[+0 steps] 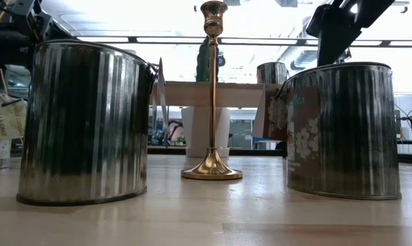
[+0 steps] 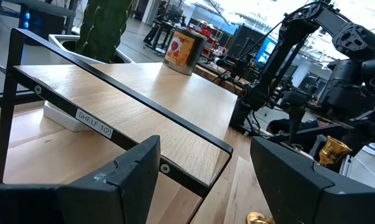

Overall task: Pick & Place candle stick holders
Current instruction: Put the silver scented candle can on the shelf

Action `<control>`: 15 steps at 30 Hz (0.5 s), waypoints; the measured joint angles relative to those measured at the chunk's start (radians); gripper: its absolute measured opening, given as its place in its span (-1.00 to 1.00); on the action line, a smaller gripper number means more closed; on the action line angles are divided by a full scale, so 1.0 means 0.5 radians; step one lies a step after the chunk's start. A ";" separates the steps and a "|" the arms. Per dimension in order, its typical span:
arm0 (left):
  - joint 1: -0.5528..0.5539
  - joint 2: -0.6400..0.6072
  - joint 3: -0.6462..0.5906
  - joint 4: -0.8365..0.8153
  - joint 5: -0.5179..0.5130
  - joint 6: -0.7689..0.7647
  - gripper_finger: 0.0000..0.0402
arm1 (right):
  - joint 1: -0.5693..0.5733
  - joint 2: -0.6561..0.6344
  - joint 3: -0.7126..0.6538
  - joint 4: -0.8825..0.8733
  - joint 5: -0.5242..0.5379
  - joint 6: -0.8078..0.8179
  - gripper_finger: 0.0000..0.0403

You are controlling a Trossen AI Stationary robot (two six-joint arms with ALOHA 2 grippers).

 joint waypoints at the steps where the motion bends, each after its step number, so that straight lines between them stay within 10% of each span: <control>1: 0.000 0.001 0.000 0.000 0.000 0.000 0.22 | 0.000 0.000 0.000 0.001 0.001 -0.026 0.98; 15: 0.000 0.000 0.000 0.000 0.000 0.000 0.22 | 0.030 0.178 0.001 0.263 -0.115 -0.242 0.98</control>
